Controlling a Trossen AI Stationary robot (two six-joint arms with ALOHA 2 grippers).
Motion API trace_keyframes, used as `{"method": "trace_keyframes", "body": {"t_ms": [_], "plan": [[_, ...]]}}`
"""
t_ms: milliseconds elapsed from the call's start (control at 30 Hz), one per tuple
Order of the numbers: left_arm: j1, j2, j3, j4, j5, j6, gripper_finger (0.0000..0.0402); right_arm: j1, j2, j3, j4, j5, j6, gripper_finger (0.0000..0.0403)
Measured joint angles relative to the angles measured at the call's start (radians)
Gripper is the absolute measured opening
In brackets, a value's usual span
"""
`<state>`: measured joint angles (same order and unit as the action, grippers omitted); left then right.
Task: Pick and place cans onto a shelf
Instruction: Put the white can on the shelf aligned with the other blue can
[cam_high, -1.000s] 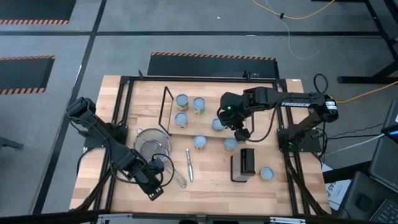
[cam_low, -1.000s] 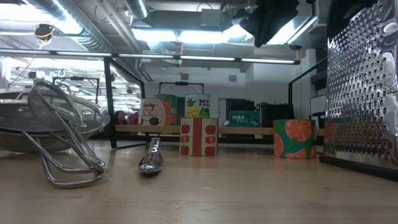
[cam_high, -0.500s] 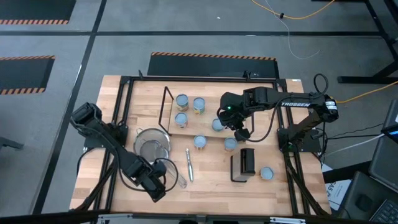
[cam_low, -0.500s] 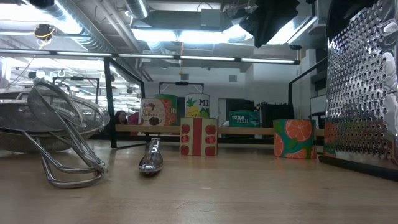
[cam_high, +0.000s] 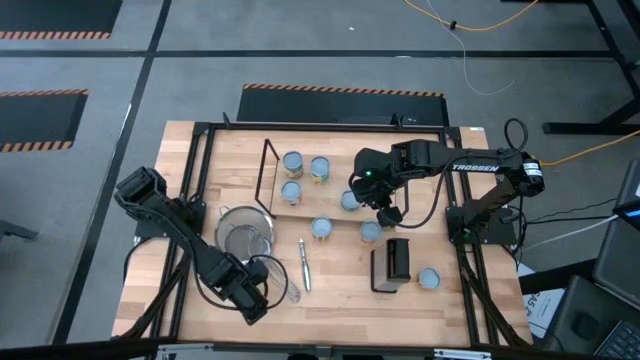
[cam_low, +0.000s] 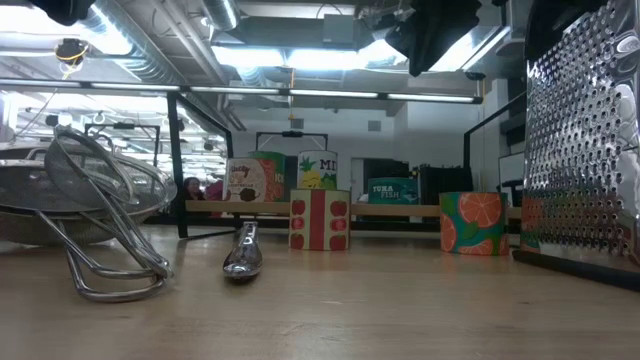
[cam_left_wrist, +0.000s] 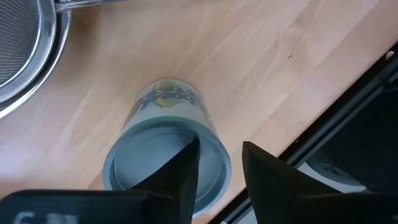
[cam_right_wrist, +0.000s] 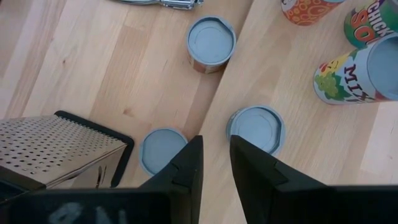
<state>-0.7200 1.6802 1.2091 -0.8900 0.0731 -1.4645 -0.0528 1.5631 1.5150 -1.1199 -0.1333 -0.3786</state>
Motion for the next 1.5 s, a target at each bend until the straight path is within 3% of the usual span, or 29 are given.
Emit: {"method": "trace_keyframes", "body": {"t_ms": [433,733,1167,1500], "plan": [[-0.001,0.001,-0.002,0.003,-0.008,-0.001,0.0014,-0.003,-0.116,-0.001,-0.022,0.0,-0.001,0.0085],[0.0,0.004,0.021,0.003,0.063,0.071,0.0005,-0.003,-0.134,-0.001,0.018,0.0,-0.023,0.0085],[0.035,0.002,0.245,-0.001,0.056,0.534,0.0002,-0.003,-0.134,-0.001,0.032,-0.001,-0.054,0.0085],[0.232,0.001,0.382,0.0,-0.03,1.061,0.0002,-0.003,-0.134,-0.001,0.02,-0.001,-0.071,0.0085]]}}
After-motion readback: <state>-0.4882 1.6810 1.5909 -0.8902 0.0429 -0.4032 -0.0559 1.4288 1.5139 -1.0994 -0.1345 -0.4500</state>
